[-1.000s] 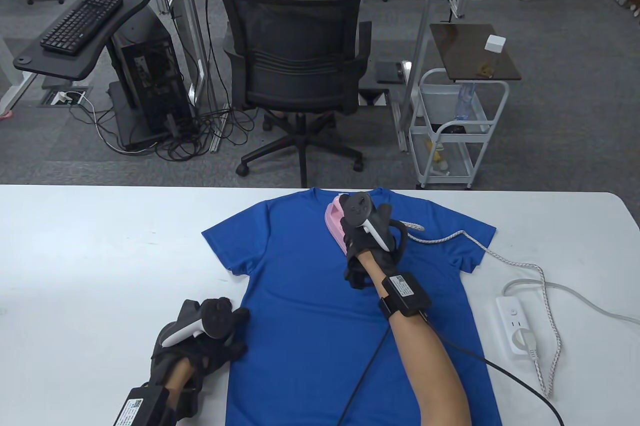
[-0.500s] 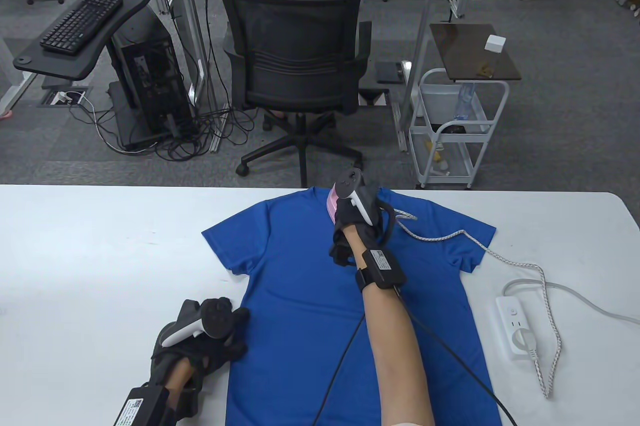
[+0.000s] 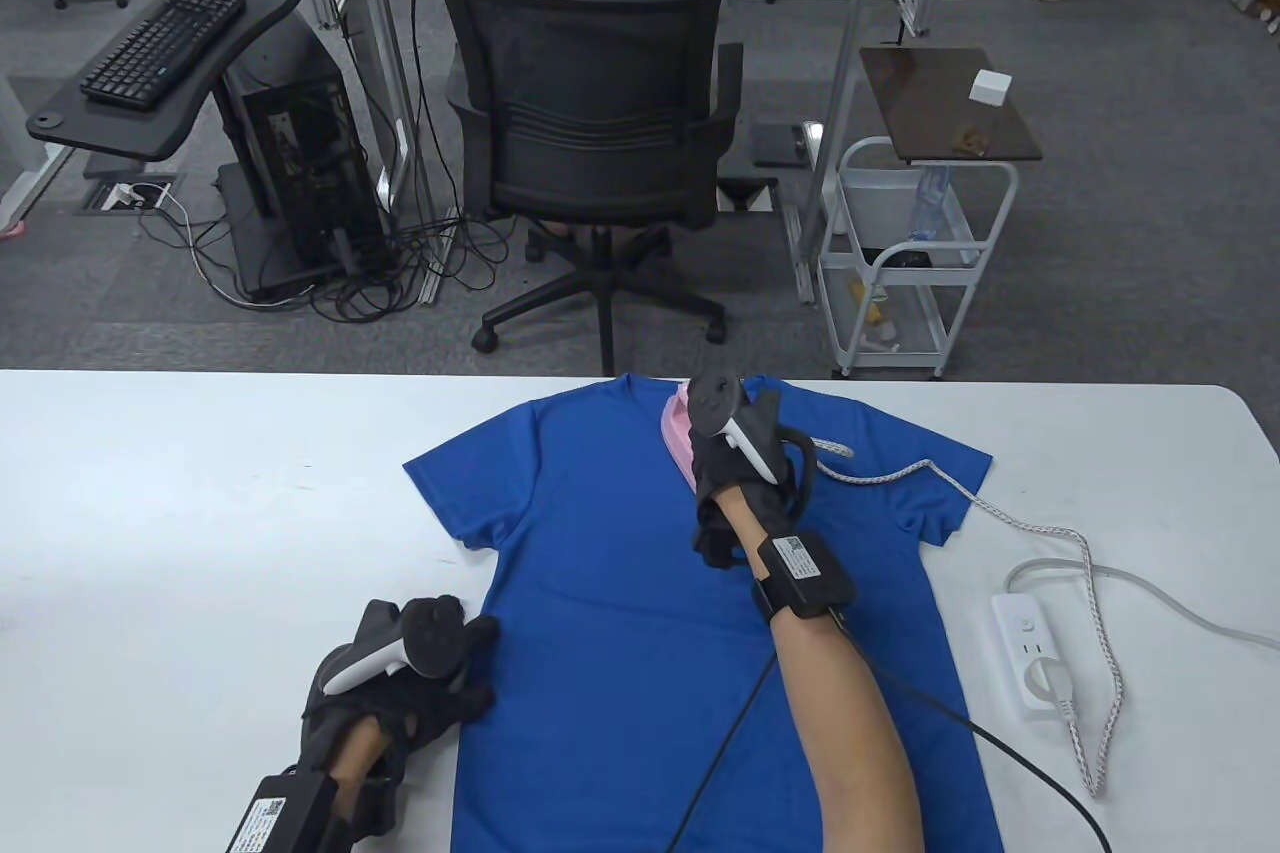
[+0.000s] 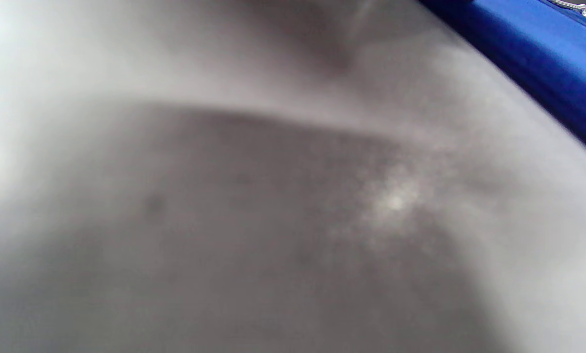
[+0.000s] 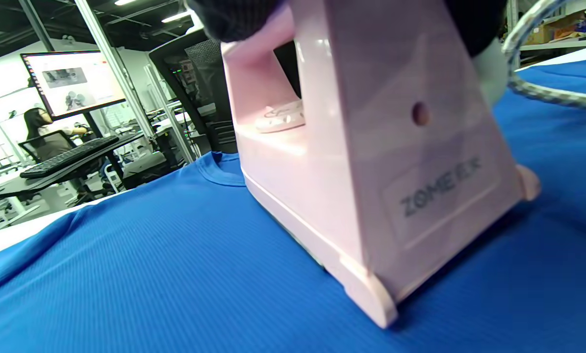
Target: Iron t-shirt with electric iron on table
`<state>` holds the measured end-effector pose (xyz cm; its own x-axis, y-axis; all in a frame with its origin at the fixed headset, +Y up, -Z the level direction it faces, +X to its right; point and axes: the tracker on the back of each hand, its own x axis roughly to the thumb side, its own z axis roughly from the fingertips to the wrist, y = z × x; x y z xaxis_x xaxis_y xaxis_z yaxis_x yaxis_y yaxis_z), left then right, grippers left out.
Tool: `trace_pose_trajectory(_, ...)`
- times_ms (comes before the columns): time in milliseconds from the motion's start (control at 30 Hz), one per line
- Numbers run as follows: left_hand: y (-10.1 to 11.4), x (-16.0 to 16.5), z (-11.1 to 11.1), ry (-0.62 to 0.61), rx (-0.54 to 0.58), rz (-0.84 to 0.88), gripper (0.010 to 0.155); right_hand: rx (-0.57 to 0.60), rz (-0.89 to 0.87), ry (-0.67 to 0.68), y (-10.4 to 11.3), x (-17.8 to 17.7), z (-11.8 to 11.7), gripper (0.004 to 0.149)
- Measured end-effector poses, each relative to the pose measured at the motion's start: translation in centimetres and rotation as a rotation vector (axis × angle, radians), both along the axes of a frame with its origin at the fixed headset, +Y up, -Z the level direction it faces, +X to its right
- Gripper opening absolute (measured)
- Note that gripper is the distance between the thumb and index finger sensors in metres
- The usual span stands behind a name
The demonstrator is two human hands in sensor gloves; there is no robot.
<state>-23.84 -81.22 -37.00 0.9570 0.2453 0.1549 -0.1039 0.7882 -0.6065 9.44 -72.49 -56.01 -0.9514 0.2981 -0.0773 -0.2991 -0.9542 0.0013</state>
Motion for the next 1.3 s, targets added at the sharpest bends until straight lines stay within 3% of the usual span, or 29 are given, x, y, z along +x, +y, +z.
trace_pose_trajectory(133,0.0,0.0,0.0,0.002,0.001,0.001,0.075,-0.014,-0.012,0.026,0.2,1.3,1.3,0.058)
trace_pose_trajectory(333,0.0,0.0,0.0,0.001,0.0,0.0,0.075,-0.038,-0.032,0.04,0.2,1.7,1.4,0.057)
trace_pose_trajectory(900,0.0,0.0,0.0,-0.002,-0.006,0.0,0.075,-0.07,0.033,-0.152,0.3,-0.5,-4.1,0.058)
trace_pose_trajectory(1300,0.0,0.0,-0.1,-0.003,-0.007,0.005,0.075,-0.054,0.02,-0.112,0.0,0.3,-3.3,0.059)
